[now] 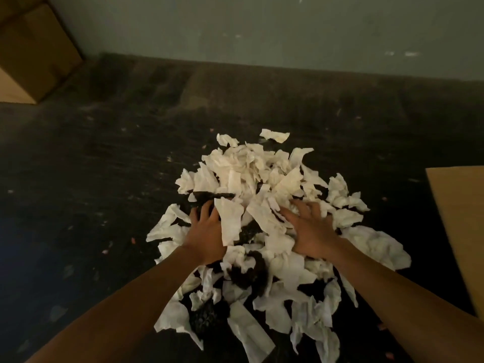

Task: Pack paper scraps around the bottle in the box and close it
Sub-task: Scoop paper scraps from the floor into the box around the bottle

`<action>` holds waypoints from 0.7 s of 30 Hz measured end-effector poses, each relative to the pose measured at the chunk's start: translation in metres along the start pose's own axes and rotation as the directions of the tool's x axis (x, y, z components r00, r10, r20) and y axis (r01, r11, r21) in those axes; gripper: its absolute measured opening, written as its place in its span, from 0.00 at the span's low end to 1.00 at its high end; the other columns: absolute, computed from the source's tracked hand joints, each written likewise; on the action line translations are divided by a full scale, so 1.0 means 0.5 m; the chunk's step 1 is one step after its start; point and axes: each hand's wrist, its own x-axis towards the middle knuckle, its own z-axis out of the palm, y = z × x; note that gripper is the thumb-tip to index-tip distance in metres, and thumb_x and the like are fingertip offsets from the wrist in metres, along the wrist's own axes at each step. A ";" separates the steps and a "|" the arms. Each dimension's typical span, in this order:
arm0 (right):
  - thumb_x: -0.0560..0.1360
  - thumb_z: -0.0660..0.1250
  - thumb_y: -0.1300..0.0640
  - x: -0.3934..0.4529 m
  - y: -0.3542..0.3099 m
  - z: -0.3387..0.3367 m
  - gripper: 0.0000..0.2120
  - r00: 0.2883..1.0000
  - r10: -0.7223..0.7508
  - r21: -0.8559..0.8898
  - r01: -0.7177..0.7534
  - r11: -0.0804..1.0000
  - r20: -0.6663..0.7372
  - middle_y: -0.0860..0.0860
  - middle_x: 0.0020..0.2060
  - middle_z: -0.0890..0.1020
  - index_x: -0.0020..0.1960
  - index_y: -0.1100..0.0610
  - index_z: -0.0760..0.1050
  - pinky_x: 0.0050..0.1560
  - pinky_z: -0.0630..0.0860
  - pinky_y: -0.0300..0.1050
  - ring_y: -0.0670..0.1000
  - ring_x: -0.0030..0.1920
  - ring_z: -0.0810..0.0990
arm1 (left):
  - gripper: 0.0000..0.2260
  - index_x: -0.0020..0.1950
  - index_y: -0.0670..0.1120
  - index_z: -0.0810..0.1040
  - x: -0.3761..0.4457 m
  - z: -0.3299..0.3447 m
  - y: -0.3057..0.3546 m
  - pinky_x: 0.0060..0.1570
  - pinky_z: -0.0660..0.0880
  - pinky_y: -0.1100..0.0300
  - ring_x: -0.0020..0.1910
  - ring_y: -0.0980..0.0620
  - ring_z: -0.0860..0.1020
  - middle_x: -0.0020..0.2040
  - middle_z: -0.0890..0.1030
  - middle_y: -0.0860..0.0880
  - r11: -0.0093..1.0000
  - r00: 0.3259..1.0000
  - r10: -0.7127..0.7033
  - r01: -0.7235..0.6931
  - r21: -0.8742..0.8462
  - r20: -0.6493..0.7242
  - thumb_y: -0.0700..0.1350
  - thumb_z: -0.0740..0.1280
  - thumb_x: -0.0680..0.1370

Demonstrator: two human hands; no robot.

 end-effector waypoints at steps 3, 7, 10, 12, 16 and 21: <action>0.71 0.67 0.38 0.004 0.008 0.012 0.37 0.987 -0.039 0.074 0.051 0.996 -0.153 0.51 0.75 0.53 0.75 0.36 0.52 0.63 0.68 0.64 0.62 0.71 0.53 | 0.40 0.78 0.46 0.54 0.002 0.013 -0.004 0.72 0.54 0.39 0.75 0.38 0.54 0.76 0.57 0.42 0.999 0.997 -0.002 -0.002 -0.042 -0.083 0.57 0.68 0.73; 0.76 0.66 0.53 0.013 0.015 0.033 0.30 0.952 -0.056 0.129 0.099 0.987 -0.302 0.54 0.70 0.64 0.74 0.41 0.60 0.59 0.74 0.53 0.59 0.64 0.62 | 0.30 0.71 0.42 0.69 0.010 0.028 -0.005 0.63 0.69 0.38 0.65 0.36 0.67 0.68 0.71 0.40 0.986 0.977 0.000 -0.036 -0.161 -0.215 0.51 0.71 0.72; 0.74 0.69 0.56 0.016 0.016 0.041 0.32 0.945 -0.045 0.128 0.091 0.988 -0.324 0.56 0.68 0.66 0.74 0.42 0.61 0.58 0.76 0.54 0.61 0.63 0.66 | 0.25 0.68 0.39 0.73 0.012 0.023 0.004 0.58 0.75 0.41 0.60 0.36 0.73 0.63 0.75 0.39 0.977 0.969 0.002 -0.054 -0.204 -0.247 0.43 0.72 0.72; 0.73 0.71 0.55 0.016 0.012 0.039 0.32 0.945 -0.041 0.158 0.097 0.983 -0.323 0.57 0.68 0.68 0.73 0.42 0.62 0.60 0.75 0.55 0.61 0.64 0.69 | 0.22 0.64 0.37 0.75 0.012 0.014 0.012 0.54 0.78 0.43 0.57 0.36 0.76 0.59 0.78 0.37 0.972 0.962 -0.013 -0.052 -0.230 -0.273 0.39 0.73 0.72; 0.73 0.71 0.56 0.008 0.004 0.004 0.32 0.971 0.012 0.287 0.059 0.956 -0.241 0.58 0.69 0.69 0.74 0.45 0.63 0.67 0.70 0.53 0.60 0.67 0.71 | 0.19 0.66 0.40 0.74 0.009 -0.036 0.027 0.54 0.76 0.48 0.57 0.39 0.78 0.61 0.77 0.39 0.960 0.974 -0.036 -0.028 -0.277 -0.224 0.43 0.67 0.77; 0.77 0.66 0.54 -0.036 0.003 -0.069 0.26 0.968 0.028 0.386 0.074 0.920 -0.251 0.58 0.68 0.73 0.74 0.52 0.65 0.69 0.68 0.53 0.57 0.68 0.71 | 0.23 0.72 0.46 0.68 -0.009 -0.097 0.020 0.61 0.74 0.52 0.61 0.45 0.76 0.66 0.74 0.44 0.978 0.988 -0.007 -0.026 -0.205 -0.157 0.50 0.66 0.77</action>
